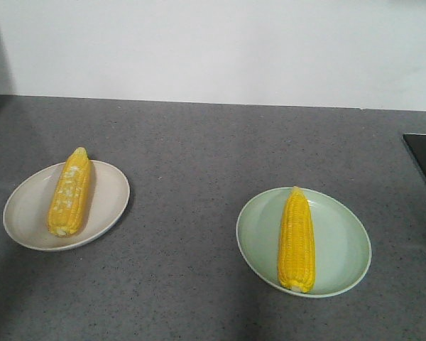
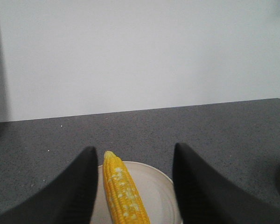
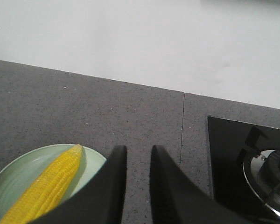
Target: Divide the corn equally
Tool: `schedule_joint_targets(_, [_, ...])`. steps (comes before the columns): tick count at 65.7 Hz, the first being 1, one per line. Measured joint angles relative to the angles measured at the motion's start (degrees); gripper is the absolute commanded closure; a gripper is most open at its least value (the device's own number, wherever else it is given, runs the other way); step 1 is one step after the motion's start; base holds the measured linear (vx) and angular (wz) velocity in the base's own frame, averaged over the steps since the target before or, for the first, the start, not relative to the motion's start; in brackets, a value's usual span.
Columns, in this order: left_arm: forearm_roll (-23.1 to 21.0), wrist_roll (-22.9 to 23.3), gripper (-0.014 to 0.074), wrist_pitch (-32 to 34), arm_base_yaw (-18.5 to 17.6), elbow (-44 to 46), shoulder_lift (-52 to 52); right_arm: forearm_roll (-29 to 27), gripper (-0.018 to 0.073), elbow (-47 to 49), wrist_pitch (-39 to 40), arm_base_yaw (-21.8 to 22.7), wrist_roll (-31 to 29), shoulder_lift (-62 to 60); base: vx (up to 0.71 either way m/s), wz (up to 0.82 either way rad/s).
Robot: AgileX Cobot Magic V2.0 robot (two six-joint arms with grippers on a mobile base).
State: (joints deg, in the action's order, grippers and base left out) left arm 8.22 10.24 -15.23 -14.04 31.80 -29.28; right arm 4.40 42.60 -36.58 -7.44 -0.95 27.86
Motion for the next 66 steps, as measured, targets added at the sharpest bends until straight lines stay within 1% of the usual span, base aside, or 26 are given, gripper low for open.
schedule_joint_targets(5, [0.0, 0.0, 0.0608, 0.0, 0.0, 0.0, 0.0, 0.0, 0.0571, 0.0, 0.0, 0.0, 0.0, 0.0, 0.0, 0.0])
schedule_joint_targets(66, [0.1, 0.0, 0.0603, 0.0, 0.0, 0.0, 0.0, 0.0, 0.057, 0.0, -0.1, 0.0, 0.0, 0.0, 0.0, 0.0])
